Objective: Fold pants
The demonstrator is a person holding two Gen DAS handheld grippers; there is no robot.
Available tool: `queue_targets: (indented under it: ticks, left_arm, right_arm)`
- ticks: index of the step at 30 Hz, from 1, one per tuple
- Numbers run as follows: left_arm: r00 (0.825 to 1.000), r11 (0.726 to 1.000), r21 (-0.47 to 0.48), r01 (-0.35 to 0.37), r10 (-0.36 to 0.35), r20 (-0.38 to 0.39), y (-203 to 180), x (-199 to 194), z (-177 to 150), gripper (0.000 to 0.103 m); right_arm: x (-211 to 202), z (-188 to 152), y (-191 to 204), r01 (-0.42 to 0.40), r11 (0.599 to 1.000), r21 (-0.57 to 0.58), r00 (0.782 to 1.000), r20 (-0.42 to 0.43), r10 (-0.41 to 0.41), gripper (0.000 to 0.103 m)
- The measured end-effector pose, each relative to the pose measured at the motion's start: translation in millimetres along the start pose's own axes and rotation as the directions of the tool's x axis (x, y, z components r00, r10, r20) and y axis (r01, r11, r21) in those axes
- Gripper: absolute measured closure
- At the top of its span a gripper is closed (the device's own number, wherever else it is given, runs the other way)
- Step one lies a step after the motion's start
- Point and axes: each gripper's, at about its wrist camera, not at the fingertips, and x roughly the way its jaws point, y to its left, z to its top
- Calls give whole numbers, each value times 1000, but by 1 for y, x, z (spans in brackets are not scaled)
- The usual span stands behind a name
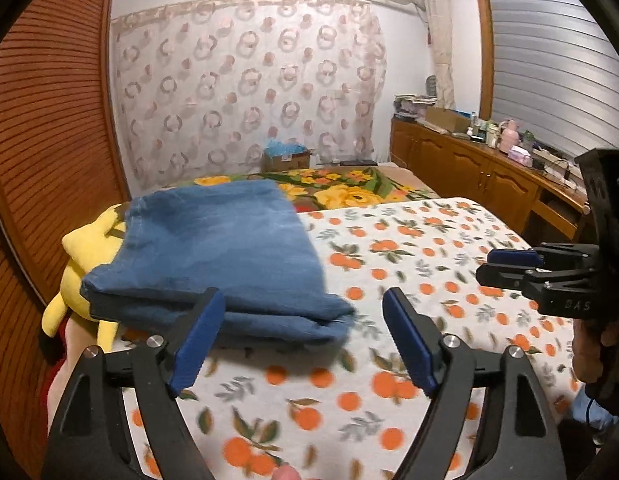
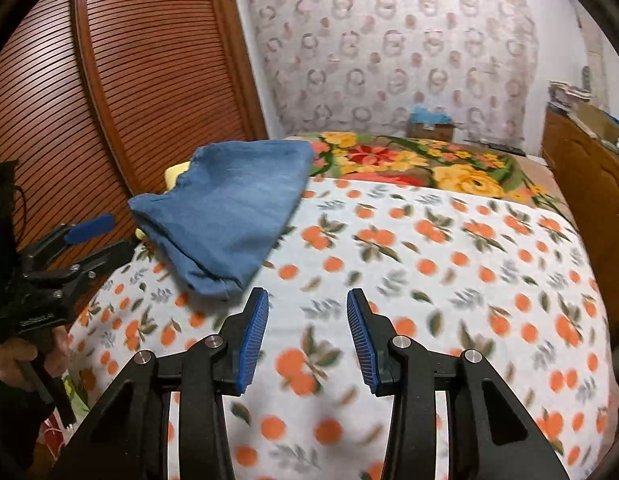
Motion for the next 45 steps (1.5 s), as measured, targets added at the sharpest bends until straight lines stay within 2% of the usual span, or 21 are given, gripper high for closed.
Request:
queue_targets:
  ticks: [3, 6, 14, 17, 19, 22, 30, 35, 43, 45]
  left_arm:
    - [1000, 1000, 7, 16, -16, -1, -17, -7, -1, 21]
    - [1000, 1000, 12, 24, -24, -9, -32, -9, -2, 16]
    - [998, 997, 24, 67, -66, -15, -65, -14, -8, 12]
    - [997, 997, 24, 69, -68, -33, -77, -10, -9, 4]
    - [996, 997, 29, 77, -76, -37, -85, -8, -10, 2]
    - [997, 997, 28, 75, -75, -29, -94, -9, -11, 2]
    - [1000, 1000, 24, 10, -10, 23, -114, -23, -9, 2]
    - [998, 999, 6, 43, -43, 36, -121, -35, -9, 2]
    - [997, 999, 24, -25, 23, 76, -135, -63, -6, 2]
    - [996, 1000, 15, -23, 22, 88, -135, -72, -5, 2]
  right_arm:
    - [-18, -14, -7, 17, 1000, 14, 1000, 12, -17, 59]
    - [-34, -25, -8, 37, 999, 28, 999, 25, -38, 51]
    - [-65, -47, -17, 95, 993, 63, 993, 64, -99, 17]
    - [-71, -51, -23, 121, 990, 67, 990, 61, -125, 17]
    - [-74, -51, -27, 143, 987, 76, 987, 62, -148, 17]
    - [-80, -56, -32, 157, 984, 89, 985, 62, -163, 17]
    - [-102, -60, -40, 177, 980, 96, 979, 82, -185, 17]
    - [-117, -62, -40, 182, 978, 100, 974, 116, -193, 17]
    - [-143, -65, -35, 179, 979, 97, 964, 182, -194, 17]
    - [-149, -66, -33, 174, 979, 104, 961, 198, -192, 17]
